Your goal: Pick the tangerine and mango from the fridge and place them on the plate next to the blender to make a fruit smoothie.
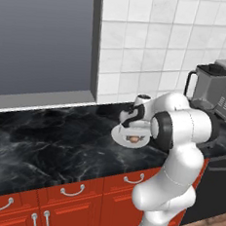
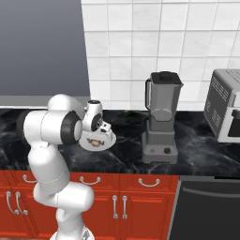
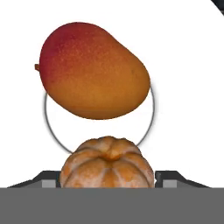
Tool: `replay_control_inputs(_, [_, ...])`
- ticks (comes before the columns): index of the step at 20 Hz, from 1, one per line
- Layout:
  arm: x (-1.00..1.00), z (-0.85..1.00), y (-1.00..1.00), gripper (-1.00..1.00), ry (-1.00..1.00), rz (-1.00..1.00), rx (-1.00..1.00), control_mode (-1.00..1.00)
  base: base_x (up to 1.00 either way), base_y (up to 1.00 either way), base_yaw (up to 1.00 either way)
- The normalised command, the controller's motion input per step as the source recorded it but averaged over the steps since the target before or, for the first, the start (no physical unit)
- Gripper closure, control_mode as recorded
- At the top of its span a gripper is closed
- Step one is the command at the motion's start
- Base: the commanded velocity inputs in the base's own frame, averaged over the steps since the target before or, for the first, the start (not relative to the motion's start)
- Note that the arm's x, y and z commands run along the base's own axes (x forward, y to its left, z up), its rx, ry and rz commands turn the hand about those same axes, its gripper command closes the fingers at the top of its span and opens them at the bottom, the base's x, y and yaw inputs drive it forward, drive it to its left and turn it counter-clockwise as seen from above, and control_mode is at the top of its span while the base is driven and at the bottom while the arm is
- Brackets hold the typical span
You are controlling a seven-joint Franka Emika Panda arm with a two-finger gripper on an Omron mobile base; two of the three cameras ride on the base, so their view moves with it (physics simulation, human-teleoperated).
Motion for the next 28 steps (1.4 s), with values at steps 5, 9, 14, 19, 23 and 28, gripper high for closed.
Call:
replay_control_inputs(5, [-0.48, 0.53, -0.24, -1.00, -0.16, 0.00, 0.00, -1.00, 0.00, 0.00, 0.00])
replay_control_inputs(9, [-0.56, 0.53, -0.16, -1.00, -0.21, 0.00, 0.00, -1.00, 0.00, 0.00, 0.00])
replay_control_inputs(14, [-0.74, 0.55, -0.04, -1.00, -0.25, 0.00, 0.00, -1.00, 0.00, 0.00, 0.00])
replay_control_inputs(19, [-0.78, 0.70, 0.00, -1.00, -0.25, 0.00, 0.00, -1.00, 0.00, 0.00, 0.00])
replay_control_inputs(23, [-0.68, 0.79, 0.00, -1.00, -0.18, 0.00, 0.00, -1.00, 0.00, 0.00, 0.00])
replay_control_inputs(28, [-0.60, 0.84, 0.00, -1.00, -0.15, -0.02, 0.00, -1.00, 0.00, 0.00, 0.00])
